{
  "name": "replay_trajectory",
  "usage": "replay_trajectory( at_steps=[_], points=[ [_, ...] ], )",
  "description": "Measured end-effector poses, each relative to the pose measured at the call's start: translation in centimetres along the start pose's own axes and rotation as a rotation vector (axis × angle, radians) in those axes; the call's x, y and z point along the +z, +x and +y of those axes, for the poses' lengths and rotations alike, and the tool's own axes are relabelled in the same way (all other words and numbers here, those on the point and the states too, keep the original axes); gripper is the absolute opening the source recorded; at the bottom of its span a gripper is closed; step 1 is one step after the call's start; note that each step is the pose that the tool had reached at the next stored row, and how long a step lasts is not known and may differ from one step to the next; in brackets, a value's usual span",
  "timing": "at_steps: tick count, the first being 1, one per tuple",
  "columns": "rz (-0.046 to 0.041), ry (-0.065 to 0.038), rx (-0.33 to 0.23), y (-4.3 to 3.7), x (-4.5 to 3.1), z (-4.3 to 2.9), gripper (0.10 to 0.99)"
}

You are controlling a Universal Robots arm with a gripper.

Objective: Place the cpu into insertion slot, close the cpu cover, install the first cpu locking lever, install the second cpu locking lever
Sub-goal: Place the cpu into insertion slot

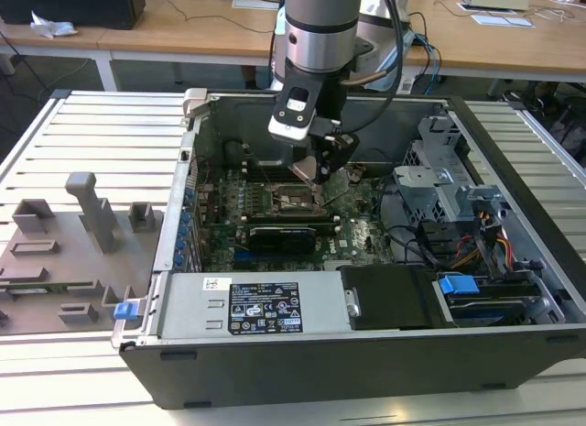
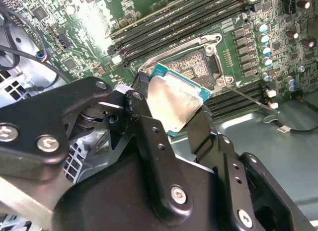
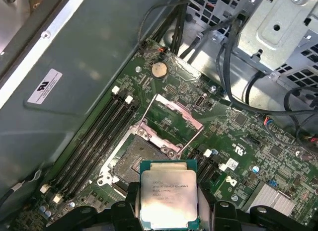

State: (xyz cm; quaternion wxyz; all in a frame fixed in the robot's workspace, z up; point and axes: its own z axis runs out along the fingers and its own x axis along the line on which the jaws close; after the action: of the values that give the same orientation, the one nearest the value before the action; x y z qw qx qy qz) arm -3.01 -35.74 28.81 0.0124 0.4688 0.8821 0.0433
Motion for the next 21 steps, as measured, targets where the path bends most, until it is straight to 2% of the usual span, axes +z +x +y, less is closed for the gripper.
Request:
replay_trajectory(
  at_steps=[21],
  points=[
    [-0.0140, -0.003, 0.154, 0.00, 0.00, 0.00, 0.545]
  ],
)
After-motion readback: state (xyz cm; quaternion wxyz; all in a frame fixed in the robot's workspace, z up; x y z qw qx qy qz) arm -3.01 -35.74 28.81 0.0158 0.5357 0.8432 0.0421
